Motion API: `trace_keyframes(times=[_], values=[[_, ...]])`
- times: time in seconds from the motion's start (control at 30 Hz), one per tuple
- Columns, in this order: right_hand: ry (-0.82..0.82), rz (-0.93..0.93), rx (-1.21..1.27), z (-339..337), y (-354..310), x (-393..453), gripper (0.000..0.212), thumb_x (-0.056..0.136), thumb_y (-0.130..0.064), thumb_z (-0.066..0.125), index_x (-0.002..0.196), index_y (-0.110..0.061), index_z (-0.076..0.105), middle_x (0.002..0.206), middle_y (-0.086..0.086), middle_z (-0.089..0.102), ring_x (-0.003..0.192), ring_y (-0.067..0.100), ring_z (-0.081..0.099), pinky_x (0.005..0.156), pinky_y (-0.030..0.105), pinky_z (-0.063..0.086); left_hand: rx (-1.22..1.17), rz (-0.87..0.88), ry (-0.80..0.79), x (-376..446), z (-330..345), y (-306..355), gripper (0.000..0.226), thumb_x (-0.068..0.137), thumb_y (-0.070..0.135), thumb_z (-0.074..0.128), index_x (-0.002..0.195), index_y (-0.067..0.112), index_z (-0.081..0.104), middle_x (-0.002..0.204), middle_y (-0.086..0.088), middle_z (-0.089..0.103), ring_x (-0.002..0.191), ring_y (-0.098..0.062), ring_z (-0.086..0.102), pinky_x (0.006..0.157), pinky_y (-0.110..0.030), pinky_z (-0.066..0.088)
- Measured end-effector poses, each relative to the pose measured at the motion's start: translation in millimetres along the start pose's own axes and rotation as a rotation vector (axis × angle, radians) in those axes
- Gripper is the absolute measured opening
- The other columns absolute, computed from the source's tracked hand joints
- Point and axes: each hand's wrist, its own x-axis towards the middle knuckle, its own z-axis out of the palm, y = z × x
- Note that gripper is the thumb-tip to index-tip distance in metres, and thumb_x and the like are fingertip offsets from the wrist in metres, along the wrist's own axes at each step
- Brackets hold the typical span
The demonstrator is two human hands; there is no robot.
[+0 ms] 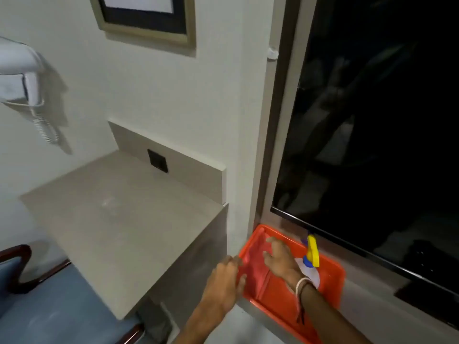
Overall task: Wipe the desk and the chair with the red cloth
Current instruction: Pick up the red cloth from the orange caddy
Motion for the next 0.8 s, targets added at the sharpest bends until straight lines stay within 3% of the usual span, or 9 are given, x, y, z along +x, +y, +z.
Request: trace_keyframes(times=[0.17,0.23,0.33,0.5,0.6,0.63,0.7,0.73,0.8], values=[[-0.002,0.199,0.155,14,18,53,0.062,0.098,-0.014,0.060,0.154,-0.009,0.035,0.155,0.017,0.045,0.146,0.035,0.043,0.121,0.045,0.039,0.136,-0.156,-0.197,53,41,14,0.033,0.101,0.014,0.050,0.133,0.010,0.049,0.141,-0.014,0.050,0.117,-0.035,0.062,0.103,-0.047,0.055],[-0.017,0.225,0.167,22,23,66,0.065,0.095,-0.017,0.066,0.153,-0.013,0.037,0.150,0.016,0.052,0.140,0.036,0.051,0.115,0.049,0.046,0.198,-0.176,-0.222,66,54,15,0.041,0.101,0.015,0.053,0.140,0.007,0.044,0.147,-0.017,0.044,0.127,-0.039,0.054,0.107,-0.052,0.051],[0.009,0.198,0.143,33,28,77,0.066,0.091,-0.025,0.073,0.150,-0.021,0.043,0.150,0.012,0.053,0.142,0.034,0.047,0.118,0.052,0.043,0.478,-0.117,-0.189,72,67,13,0.058,0.095,0.023,0.066,0.144,0.006,0.041,0.147,-0.019,0.043,0.134,-0.036,0.043,0.114,-0.049,0.043],[-0.018,0.165,0.022,48,39,89,0.069,0.090,-0.035,0.074,0.150,-0.022,0.044,0.149,0.013,0.052,0.144,0.034,0.043,0.120,0.046,0.036,0.546,-0.232,-0.071,63,89,-1,0.036,0.098,0.022,0.058,0.129,0.005,0.057,0.125,-0.015,0.051,0.111,-0.031,0.049,0.095,-0.044,0.044],[0.048,0.147,0.054,44,38,86,0.040,0.088,-0.030,0.076,0.124,-0.017,0.064,0.128,0.010,0.068,0.126,0.032,0.057,0.108,0.039,0.044,0.463,-0.226,-0.031,61,88,-1,0.031,0.064,0.031,0.091,0.086,0.014,0.077,0.086,-0.006,0.065,0.075,-0.023,0.060,0.063,-0.036,0.054],[0.056,0.143,0.099,42,36,85,0.030,0.087,-0.026,0.076,0.114,-0.016,0.068,0.120,0.010,0.071,0.119,0.032,0.061,0.103,0.038,0.046,0.444,-0.225,-0.027,61,88,-2,0.031,0.063,0.032,0.091,0.085,0.016,0.076,0.083,-0.004,0.063,0.072,-0.021,0.057,0.061,-0.035,0.053],[0.032,0.142,0.283,34,32,81,0.007,0.087,-0.013,0.073,0.092,-0.015,0.069,0.097,0.008,0.073,0.099,0.030,0.065,0.088,0.035,0.050,0.334,-0.280,0.026,61,91,-6,0.026,0.086,0.035,0.072,0.106,0.019,0.068,0.100,-0.002,0.055,0.088,-0.019,0.049,0.076,-0.033,0.047],[0.015,0.154,0.400,29,30,79,0.009,0.085,-0.006,0.071,0.083,-0.014,0.067,0.085,0.004,0.070,0.089,0.028,0.065,0.077,0.030,0.050,0.296,-0.317,0.062,62,95,-11,0.025,0.094,0.036,0.062,0.114,0.020,0.063,0.107,0.000,0.049,0.094,-0.018,0.043,0.082,-0.032,0.044],[-0.015,0.185,0.620,20,22,77,0.010,0.082,0.003,0.070,0.086,-0.007,0.070,0.078,0.002,0.069,0.081,0.025,0.064,0.064,0.026,0.048,0.203,-0.303,0.115,61,97,-20,0.026,0.094,0.042,0.059,0.112,0.023,0.062,0.112,0.005,0.043,0.099,-0.015,0.039,0.087,-0.028,0.044]])
